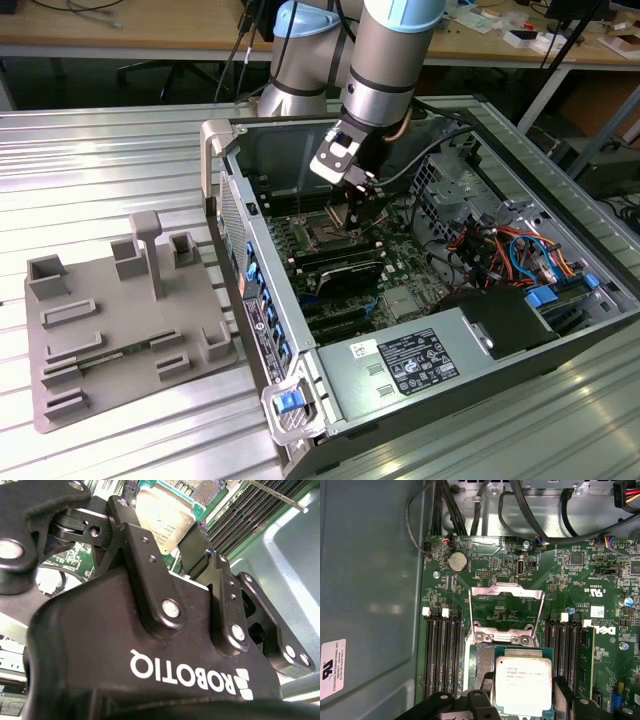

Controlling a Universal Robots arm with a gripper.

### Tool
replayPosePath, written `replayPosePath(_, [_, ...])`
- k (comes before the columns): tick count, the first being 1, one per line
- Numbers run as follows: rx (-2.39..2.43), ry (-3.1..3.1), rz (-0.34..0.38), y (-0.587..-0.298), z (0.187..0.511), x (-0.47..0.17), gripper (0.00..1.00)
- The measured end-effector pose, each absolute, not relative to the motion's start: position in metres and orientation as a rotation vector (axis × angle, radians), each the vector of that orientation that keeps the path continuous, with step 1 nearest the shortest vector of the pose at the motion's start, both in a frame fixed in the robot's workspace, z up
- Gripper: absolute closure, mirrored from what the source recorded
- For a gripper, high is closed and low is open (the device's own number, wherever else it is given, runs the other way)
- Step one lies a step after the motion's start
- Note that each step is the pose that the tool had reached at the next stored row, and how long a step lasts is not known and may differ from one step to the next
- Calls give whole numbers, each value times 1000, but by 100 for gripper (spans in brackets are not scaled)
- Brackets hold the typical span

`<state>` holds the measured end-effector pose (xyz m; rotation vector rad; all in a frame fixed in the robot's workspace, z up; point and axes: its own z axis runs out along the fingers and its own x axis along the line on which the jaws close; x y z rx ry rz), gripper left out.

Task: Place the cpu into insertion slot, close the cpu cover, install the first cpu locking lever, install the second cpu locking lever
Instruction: 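Place the cpu into insertion slot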

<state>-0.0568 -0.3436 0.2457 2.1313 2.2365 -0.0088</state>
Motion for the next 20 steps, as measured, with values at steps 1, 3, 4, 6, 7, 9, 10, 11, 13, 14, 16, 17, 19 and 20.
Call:
replayPosePath(1, [2132, 2236, -9, -344, 246, -57, 45])
replayPosePath(3, [2135, 2233, -9, -344, 246, -57, 45])
replayPosePath(4, [2136, 2232, -9, -344, 246, -57, 45])
replayPosePath(6, [2138, 2230, -9, -344, 246, -57, 45])
replayPosePath(7, [2139, 2229, -9, -344, 246, -57, 45])
replayPosePath(9, [2145, 2224, -9, -344, 246, -57, 45])
replayPosePath(10, [2146, 2222, -9, -344, 246, -57, 45])
replayPosePath(11, [2148, 2220, -9, -344, 246, -57, 45])
replayPosePath(13, [2152, 2217, -9, -344, 246, -57, 45])
replayPosePath(14, [2152, 2217, -9, -344, 246, -57, 45])
replayPosePath(16, [2153, 2216, -10, -344, 246, -57, 45])
replayPosePath(17, [2153, 2215, -10, -344, 246, -57, 45])
replayPosePath(19, [2153, 2215, -10, -344, 246, -57, 45])
replayPosePath(20, [2153, 2215, -10, -344, 246, -58, 45])
